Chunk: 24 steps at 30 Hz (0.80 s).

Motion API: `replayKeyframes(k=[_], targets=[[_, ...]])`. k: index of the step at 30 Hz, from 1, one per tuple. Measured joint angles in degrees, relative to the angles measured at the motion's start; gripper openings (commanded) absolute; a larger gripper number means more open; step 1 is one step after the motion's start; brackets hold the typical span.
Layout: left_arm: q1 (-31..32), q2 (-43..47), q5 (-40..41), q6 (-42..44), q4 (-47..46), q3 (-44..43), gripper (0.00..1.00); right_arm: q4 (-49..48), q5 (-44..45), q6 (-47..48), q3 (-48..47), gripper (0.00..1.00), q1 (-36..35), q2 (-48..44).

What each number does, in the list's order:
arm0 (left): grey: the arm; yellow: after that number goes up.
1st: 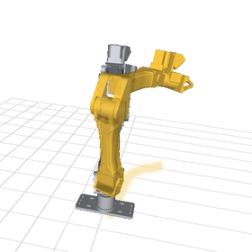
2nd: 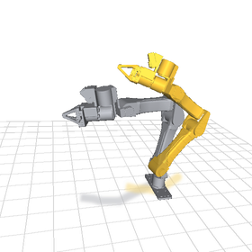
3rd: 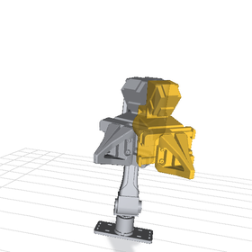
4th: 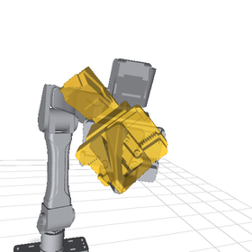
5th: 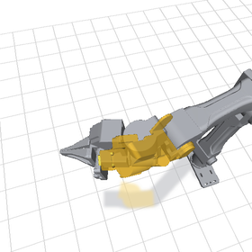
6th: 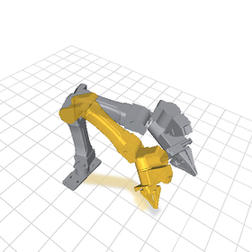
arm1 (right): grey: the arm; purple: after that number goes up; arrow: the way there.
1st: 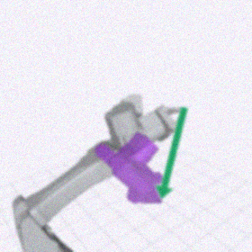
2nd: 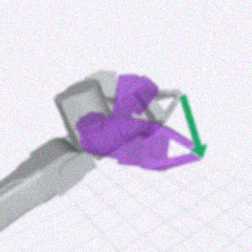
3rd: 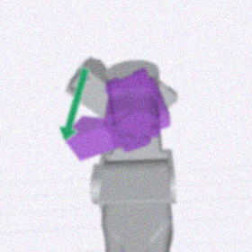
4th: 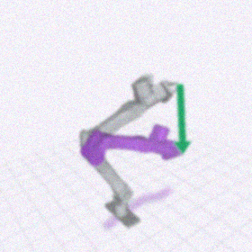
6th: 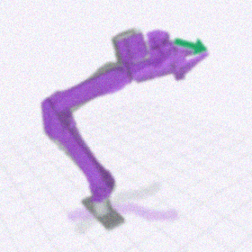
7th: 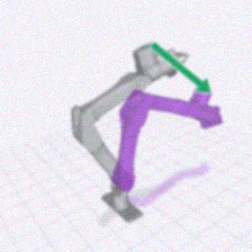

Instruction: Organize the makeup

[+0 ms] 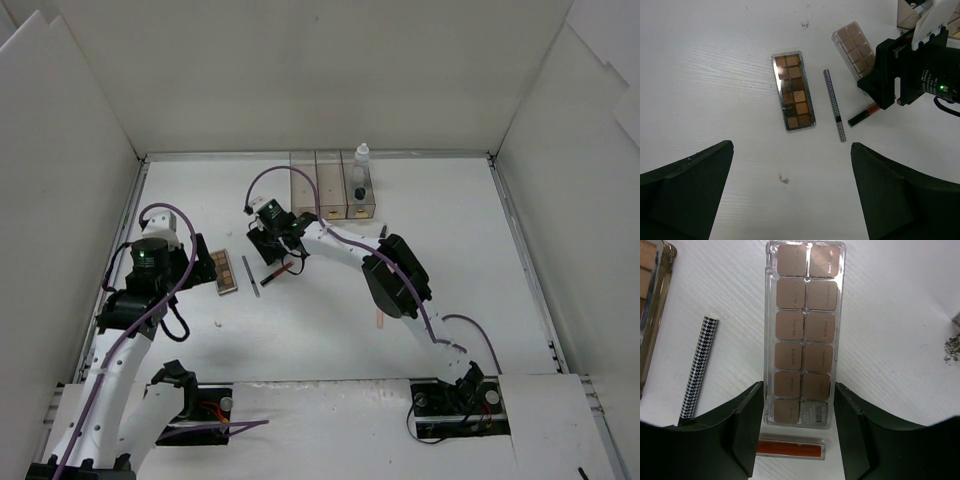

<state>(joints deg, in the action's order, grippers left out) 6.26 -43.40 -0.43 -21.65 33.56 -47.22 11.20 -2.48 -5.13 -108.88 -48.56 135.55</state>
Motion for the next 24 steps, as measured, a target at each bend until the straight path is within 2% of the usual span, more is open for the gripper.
replayKeyframes(k=[7, 11, 15, 19, 24], targets=[[0.0, 0.0, 0.0, 0.0, 0.0, 0.0, 0.99, 1.2, 2.2, 1.8, 0.0, 0.00, 2.9, -6.7], [0.0, -0.3, 0.5, 0.0, -0.1, 0.0, 1.00, 0.5, 6.1, 0.8, 0.0, 0.00, 7.8, -15.5], [0.0, -1.0, 0.9, 0.0, -0.4, 0.0, 0.99, -1.0, 8.8, -1.0, -0.4, 0.03, 13.6, -20.4], [0.0, -1.6, 1.0, 0.0, -0.4, 0.0, 0.99, -1.4, 9.6, -2.5, -0.8, 0.04, 18.4, -19.6], [0.0, -2.1, 1.1, 0.0, -0.4, 0.0, 0.99, -1.2, 9.0, -3.0, -2.3, 0.07, 19.5, -13.8]])
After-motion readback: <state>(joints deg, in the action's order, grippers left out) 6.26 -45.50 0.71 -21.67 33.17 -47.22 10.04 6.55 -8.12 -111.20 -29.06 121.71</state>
